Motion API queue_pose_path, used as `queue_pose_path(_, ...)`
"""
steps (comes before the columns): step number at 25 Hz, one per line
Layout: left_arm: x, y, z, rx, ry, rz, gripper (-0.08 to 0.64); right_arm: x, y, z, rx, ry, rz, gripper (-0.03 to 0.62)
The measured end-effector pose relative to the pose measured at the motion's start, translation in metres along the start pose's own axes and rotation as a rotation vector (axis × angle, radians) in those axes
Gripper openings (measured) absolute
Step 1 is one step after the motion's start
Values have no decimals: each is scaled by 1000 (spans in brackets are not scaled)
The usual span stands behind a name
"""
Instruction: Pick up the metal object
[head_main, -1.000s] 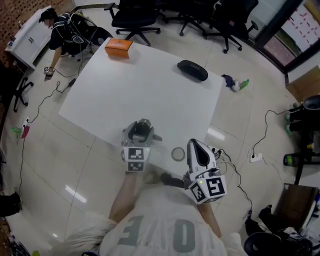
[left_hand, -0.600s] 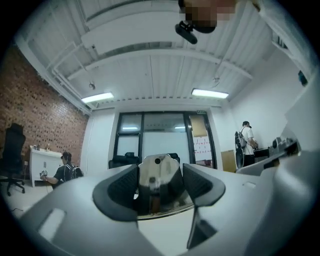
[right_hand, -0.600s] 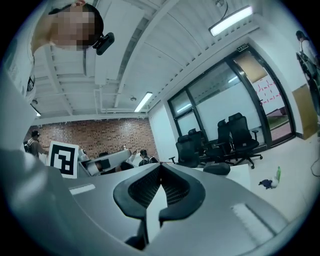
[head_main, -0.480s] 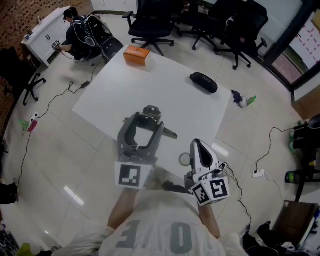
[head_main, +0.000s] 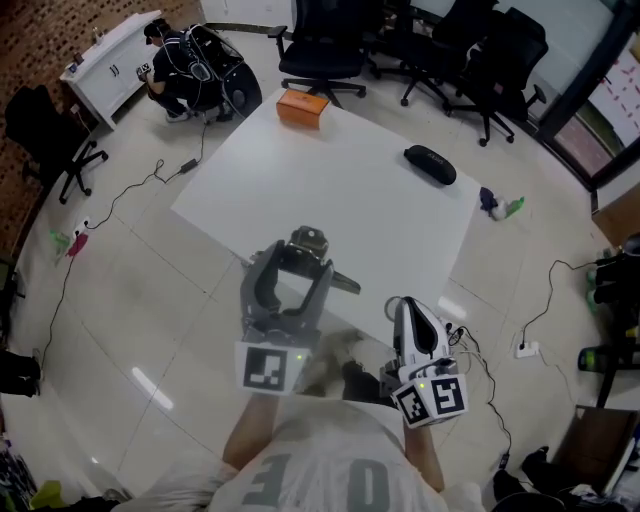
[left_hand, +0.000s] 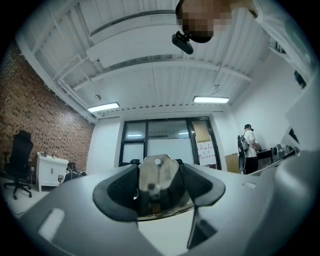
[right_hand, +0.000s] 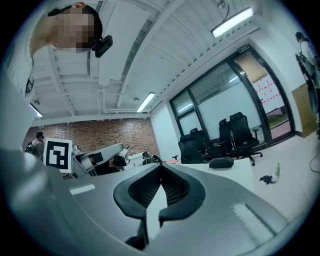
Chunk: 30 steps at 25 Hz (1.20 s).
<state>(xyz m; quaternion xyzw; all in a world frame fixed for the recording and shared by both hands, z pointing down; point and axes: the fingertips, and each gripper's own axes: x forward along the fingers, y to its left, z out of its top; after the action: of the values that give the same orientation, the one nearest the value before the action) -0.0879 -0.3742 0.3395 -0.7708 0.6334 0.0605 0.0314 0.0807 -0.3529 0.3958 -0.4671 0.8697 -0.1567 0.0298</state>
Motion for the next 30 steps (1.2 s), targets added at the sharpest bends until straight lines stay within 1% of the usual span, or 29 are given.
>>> queue_pose_path(2,-16,4,2,4,7,-4,282,-13,7,-8,21,4,-26,12)
queue_pose_path(4,-32,11,7,18,-3,1,282,-23,17,-20,44,4,-39,12)
queue_pose_path(8,-76,28,19,22,-46,34,282,-49,47,-47,53,25,-29,12)
queue_pose_path(10,-91,31,28,35,-66,52,282,-60,54,-50,55,22,-22,12)
queue_pose_path(13,-105,30,42,45,-84,77,282,-75,57,-43,50,3,-15,12)
queue_pose_path(16,-131,26,49,34,-97,62,284,-107,65,-48,73,-27,-37,12)
queue_pose_path(19,-170,15,63,21,-158,54,282,-156,76,-56,82,-56,-84,12)
queue_pose_path(21,-202,3,76,43,-197,53,282,-193,84,-69,82,-61,-112,12)
queue_pose_path(22,-218,-4,81,52,-201,45,282,-211,87,-77,86,-59,-125,12)
queue_pose_path(25,-259,-31,87,79,-178,9,282,-257,98,-96,95,-39,-143,12)
queue_pose_path(27,-288,-47,90,93,-155,0,282,-280,113,-98,84,-35,-133,12)
queue_pose_path(30,-329,-66,92,92,-132,-7,282,-306,139,-95,60,-47,-101,12)
